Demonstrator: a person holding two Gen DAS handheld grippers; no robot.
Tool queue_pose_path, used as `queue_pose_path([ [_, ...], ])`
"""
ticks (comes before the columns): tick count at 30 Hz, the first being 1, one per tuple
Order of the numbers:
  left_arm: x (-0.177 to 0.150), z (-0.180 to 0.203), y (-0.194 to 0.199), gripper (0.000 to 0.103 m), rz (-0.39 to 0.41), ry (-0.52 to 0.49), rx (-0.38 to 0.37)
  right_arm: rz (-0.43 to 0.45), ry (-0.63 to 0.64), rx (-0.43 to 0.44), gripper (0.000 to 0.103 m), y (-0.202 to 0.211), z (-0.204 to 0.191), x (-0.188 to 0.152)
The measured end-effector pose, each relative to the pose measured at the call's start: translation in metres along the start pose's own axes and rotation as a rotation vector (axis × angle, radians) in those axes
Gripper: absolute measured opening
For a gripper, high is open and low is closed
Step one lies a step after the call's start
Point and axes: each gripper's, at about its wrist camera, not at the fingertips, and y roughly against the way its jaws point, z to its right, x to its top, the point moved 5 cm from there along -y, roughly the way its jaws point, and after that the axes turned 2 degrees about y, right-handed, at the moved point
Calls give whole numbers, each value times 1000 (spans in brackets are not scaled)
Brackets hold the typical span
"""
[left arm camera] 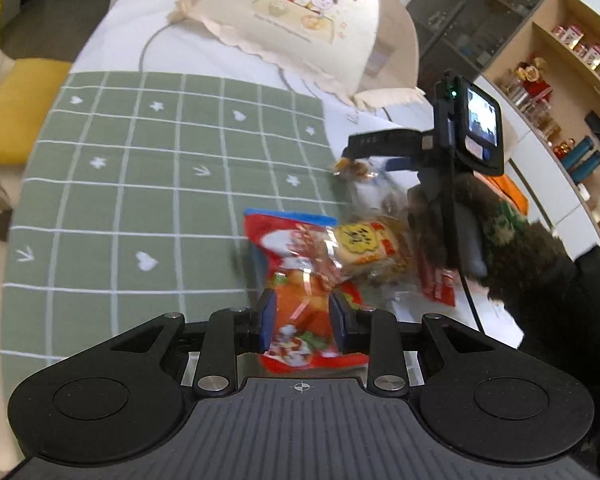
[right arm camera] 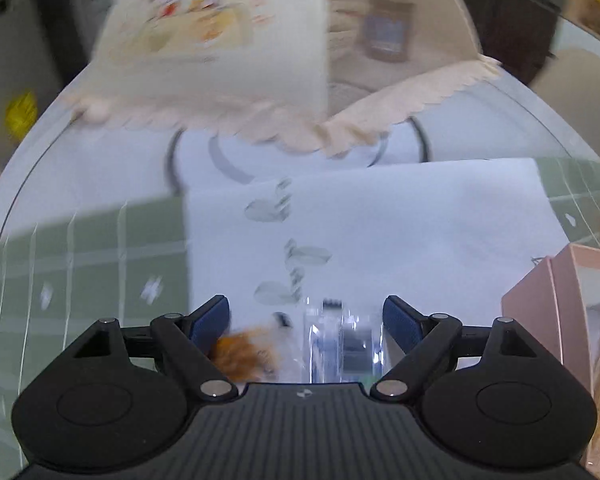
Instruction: Organize snacks
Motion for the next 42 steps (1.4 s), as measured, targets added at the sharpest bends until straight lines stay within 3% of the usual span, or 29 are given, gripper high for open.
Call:
queue_pose_path([
  [2,-2,9,-2,32,-3,-9,-9,-7,45,40,47,11,-10,-9],
  [3,-4,14,-3,32,-5,-12,-11,-21,60,67,44,21,-13,-18],
  [12,-28,51,-6,32,-12,-44,3,-39,140,284,42,116,-7,-110],
  [13,-31,52,-6,32,-15,-38,5,-8,126,295,45,132,1,-118],
  [15,-38,54,-10,32,-25,-25,6,46,112,285,61,156,19,-129],
  [16,-40,55,-12,32,-28,-19,6,69,107,268,74,165,28,-136],
  [17,-43,57,-15,32,-33,-13,7,82,106,242,78,170,37,-141],
  [21,-53,69,-20,32,-42,-10,7,44,72,132,78,153,65,-144],
  [25,-66,84,-23,32,-69,-39,6,-19,-81,164,78,119,71,-136],
  [28,-73,92,-24,32,-83,-66,18,27,-99,110,83,103,59,-131],
  [30,-76,98,-24,32,-85,-80,19,42,-37,56,81,98,49,-130],
  [32,-78,104,-25,32,-89,-87,15,53,55,56,57,103,40,-135],
  [34,-80,110,-31,32,-95,-85,12,29,92,88,53,113,38,-144],
  [38,-82,117,-44,32,-102,-60,27,1,117,166,53,140,46,-178],
  [42,-81,131,-54,33,-118,-72,15,-10,113,303,56,177,55,-212],
])
